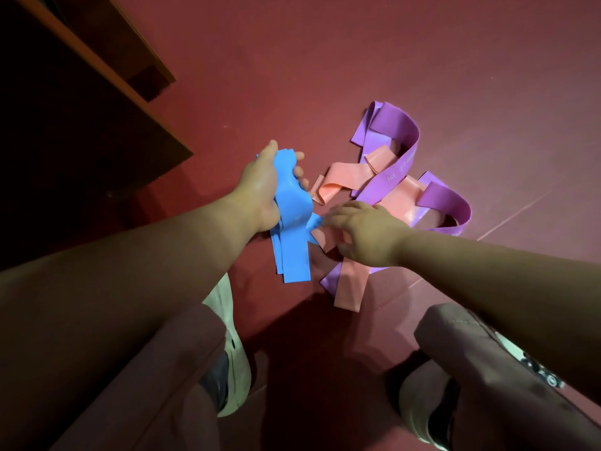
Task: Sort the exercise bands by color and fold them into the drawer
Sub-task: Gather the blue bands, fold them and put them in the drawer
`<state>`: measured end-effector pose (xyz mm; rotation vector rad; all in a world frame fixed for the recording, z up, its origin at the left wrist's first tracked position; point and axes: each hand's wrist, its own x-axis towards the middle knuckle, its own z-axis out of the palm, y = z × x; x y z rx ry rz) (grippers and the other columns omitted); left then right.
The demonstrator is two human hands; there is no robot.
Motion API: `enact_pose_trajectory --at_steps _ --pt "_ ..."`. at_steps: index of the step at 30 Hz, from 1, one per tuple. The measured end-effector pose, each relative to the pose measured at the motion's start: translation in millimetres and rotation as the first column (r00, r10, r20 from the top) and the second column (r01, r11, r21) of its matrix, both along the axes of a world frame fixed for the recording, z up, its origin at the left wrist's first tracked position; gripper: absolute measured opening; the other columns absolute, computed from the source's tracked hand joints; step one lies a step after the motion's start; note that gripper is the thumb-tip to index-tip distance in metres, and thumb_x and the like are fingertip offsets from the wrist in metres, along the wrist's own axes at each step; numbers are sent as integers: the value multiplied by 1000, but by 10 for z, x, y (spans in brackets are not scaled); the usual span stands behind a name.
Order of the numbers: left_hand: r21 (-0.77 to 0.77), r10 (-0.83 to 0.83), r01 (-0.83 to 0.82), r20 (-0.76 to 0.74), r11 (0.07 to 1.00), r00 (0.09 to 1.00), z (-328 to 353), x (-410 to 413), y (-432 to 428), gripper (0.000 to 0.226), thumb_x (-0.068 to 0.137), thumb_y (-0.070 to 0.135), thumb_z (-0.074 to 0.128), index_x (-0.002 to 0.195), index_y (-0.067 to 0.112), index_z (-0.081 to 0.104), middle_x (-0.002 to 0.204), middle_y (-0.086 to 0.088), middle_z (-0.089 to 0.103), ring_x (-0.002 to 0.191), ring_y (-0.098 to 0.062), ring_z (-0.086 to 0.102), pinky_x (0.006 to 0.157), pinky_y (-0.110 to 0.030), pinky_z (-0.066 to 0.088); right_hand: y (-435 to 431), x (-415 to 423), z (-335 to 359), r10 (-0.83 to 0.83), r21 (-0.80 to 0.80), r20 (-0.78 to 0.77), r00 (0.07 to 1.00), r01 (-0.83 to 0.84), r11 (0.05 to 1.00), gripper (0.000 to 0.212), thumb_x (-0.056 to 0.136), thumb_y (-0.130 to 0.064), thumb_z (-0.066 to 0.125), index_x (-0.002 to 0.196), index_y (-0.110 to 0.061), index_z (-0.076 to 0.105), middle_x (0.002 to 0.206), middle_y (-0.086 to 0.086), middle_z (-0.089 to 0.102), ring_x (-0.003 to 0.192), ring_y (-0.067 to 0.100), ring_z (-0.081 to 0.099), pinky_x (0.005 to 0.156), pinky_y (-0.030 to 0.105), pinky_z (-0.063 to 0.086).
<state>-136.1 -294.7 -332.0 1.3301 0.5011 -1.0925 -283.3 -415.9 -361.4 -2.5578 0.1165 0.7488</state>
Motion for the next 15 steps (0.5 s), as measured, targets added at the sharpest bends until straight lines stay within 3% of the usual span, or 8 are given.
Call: enact_pose_trajectory --at_steps 2,7,9,15 --pt "13 5 -5 -5 1000 1000 -4 -21 -14 50 100 51 37 105 9 63 64 -2 52 52 -19 51 67 -31 47 -33 -27 -12 97 -111 -58 994 -103 988 60 90 -37 54 146 -30 37 152 -5 35 143 18 23 107 37 26" --pt "28 -11 11 -9 1000 1000 12 -60 -35 48 100 50 39 105 10 64 65 -2 52 54 -19 52 58 -24 48 -179 -177 -36 82 -276 -84 993 -102 956 39 92 -34 46 130 -28 51 126 -5 57 121 24 45 101 42 29" --pt "32 -23 23 -10 999 1000 21 -73 -50 48 100 51 39 105 11 64 66 -2 52 53 -19 52 58 -25 48 -231 -236 -49 43 -272 -126 991 -76 959 31 90 -28 46 119 -28 56 118 -3 61 115 26 48 98 45 33" --pt "29 -83 82 38 996 996 147 -143 -142 42 92 54 55 100 14 64 63 1 52 52 -16 53 53 -23 50 -286 -325 -35 -79 -250 -213 974 24 968 26 92 -31 45 113 -21 58 113 1 62 113 27 51 95 44 35"
